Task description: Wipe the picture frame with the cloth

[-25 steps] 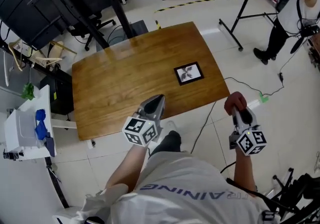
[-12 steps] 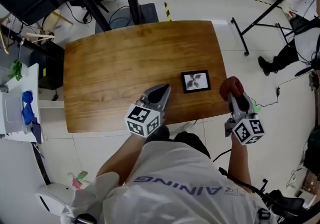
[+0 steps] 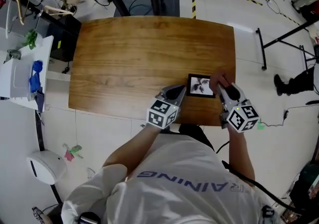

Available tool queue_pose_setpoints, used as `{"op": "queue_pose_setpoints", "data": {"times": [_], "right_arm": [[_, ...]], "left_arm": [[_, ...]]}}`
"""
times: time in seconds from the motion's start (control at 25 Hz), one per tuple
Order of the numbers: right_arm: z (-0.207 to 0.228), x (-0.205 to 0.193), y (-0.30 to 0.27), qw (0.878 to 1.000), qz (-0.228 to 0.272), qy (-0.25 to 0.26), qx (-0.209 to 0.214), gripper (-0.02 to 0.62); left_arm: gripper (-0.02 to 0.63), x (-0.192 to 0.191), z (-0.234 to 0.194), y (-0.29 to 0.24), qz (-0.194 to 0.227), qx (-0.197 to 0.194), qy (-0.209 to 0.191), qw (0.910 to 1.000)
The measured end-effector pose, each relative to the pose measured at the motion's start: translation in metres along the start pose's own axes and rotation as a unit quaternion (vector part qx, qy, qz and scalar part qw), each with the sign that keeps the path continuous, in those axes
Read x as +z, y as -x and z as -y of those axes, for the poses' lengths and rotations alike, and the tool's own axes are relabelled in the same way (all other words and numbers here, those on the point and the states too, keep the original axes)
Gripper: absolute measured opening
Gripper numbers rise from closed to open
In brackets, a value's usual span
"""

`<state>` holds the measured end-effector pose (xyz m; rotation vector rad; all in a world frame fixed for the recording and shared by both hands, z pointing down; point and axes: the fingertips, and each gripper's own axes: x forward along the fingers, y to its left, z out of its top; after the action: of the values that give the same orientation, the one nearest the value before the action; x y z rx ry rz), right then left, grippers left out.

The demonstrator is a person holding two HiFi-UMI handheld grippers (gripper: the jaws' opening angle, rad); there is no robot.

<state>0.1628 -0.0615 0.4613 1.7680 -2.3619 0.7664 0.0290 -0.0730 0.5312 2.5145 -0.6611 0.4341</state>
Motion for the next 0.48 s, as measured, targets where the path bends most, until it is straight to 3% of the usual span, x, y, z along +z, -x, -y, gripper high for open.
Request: {"op": "queue_pose_setpoints", "data": {"times": [0.24, 0.48], "right_arm": [[0.011, -0.032, -0.045, 0.995, -0.068, -0.018, 0.074, 0.12], [0.001, -0.079, -0.088, 0.983, -0.144, -0.026, 0.111, 0.12]], "left_arm": [[0.003, -0.051, 0.008, -0.046, -0.05, 0.035, 0.026, 0.9978], [0.003, -0.098, 0.003, -0.065, -0.099, 0.057, 0.048, 0.9924]]}}
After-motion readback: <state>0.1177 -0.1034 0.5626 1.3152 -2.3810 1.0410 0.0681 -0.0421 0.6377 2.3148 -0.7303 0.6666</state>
